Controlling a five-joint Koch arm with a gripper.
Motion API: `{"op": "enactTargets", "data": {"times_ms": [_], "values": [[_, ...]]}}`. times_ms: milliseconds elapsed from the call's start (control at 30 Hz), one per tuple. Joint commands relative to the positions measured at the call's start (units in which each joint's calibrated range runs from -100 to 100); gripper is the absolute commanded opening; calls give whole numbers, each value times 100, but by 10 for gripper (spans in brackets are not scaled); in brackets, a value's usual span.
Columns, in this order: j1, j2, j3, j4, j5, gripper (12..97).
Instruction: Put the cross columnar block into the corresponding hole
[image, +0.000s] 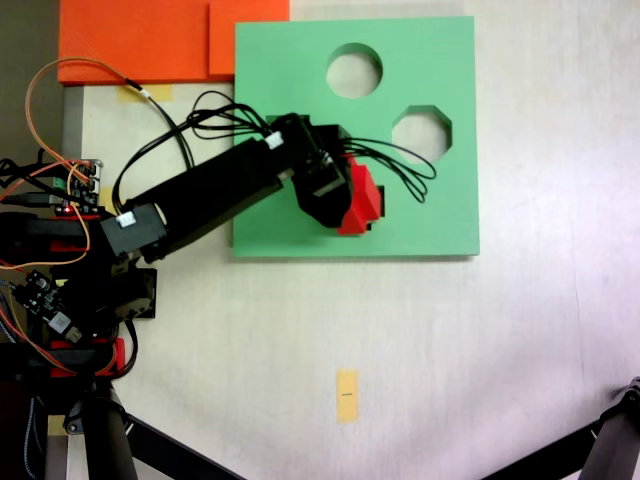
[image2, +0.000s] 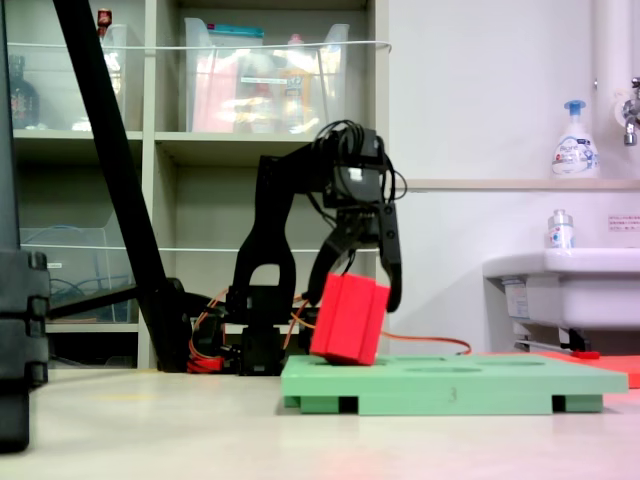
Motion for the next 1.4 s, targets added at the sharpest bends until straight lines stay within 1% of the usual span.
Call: {"op": "enactTargets", "data": {"times_ms": [0, 500, 667, 767, 867, 1100, 1200, 1300, 1333, 1367], "values": [[54, -36, 529, 397, 127, 295], [122, 327, 519, 436, 332, 295], [122, 732, 509, 436, 332, 330], [122, 941, 489, 426, 332, 332], [122, 1123, 489, 426, 327, 381], [117, 1277, 489, 416, 327, 572], [103, 1151, 489, 224, 327, 723], [93, 1025, 499, 147, 327, 841], [93, 1011, 519, 147, 332, 873], [98, 997, 529, 147, 332, 886]]}}
